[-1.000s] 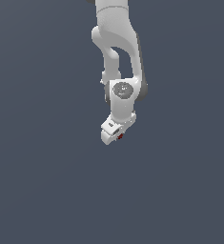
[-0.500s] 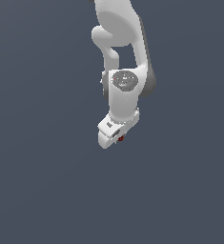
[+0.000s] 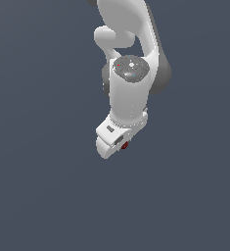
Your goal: Pick up the object and move it to a goal position.
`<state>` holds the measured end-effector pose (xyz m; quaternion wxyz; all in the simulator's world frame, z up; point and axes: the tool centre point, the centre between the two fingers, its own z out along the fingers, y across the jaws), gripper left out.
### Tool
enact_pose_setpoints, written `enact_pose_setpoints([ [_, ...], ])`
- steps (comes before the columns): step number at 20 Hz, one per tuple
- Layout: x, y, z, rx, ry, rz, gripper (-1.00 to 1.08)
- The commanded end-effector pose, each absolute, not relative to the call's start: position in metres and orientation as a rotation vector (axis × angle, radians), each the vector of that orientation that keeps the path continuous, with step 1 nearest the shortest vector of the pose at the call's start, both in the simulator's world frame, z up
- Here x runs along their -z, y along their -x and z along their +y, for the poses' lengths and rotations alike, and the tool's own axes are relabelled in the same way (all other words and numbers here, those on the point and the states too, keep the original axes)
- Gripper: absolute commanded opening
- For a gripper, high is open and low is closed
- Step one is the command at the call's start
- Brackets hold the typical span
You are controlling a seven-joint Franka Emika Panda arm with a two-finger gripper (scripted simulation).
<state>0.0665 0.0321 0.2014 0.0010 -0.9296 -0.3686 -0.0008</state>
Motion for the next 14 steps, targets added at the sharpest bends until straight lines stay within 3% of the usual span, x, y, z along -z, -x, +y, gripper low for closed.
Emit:
enact_pose_setpoints([
  [1, -0.215, -0.077, 0.031, 0.001, 2.919, -1.157, -1.0],
  [14, -0.267, -0.122, 0.028, 0.0, 2.92, -1.157, -1.0],
])
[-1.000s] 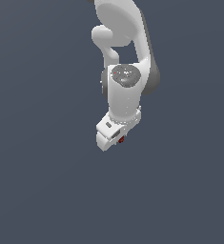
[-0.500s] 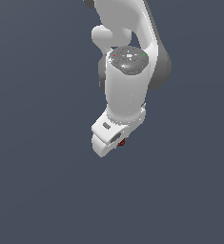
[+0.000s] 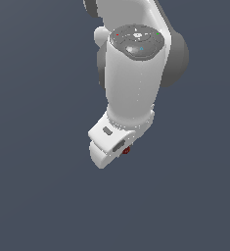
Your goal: Pick up the object and move it to a goal position.
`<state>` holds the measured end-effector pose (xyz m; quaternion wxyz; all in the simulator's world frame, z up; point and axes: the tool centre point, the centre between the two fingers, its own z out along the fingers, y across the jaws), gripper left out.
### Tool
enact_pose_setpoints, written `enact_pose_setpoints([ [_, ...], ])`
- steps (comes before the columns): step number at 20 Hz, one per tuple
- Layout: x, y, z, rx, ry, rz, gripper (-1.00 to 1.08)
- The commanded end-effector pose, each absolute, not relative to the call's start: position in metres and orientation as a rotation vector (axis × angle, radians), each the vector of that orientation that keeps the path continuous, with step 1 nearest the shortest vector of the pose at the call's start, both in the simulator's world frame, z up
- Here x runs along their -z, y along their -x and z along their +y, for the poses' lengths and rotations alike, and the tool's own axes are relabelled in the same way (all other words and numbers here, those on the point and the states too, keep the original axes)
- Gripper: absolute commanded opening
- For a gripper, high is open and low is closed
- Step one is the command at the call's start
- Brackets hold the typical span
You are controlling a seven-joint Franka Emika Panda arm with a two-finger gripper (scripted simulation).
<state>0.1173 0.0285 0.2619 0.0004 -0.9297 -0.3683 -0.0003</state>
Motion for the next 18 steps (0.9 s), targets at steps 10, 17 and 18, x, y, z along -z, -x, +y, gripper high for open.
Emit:
enact_pose_setpoints([
  [10, -0.285, -0.138, 0.027, 0.0, 2.921, -1.157, -1.0],
  [17, -0.289, -0.142, 0.027, 0.0, 2.921, -1.157, -1.0],
  [18, -0.289, -0.142, 0.027, 0.0, 2.921, -1.157, -1.0],
])
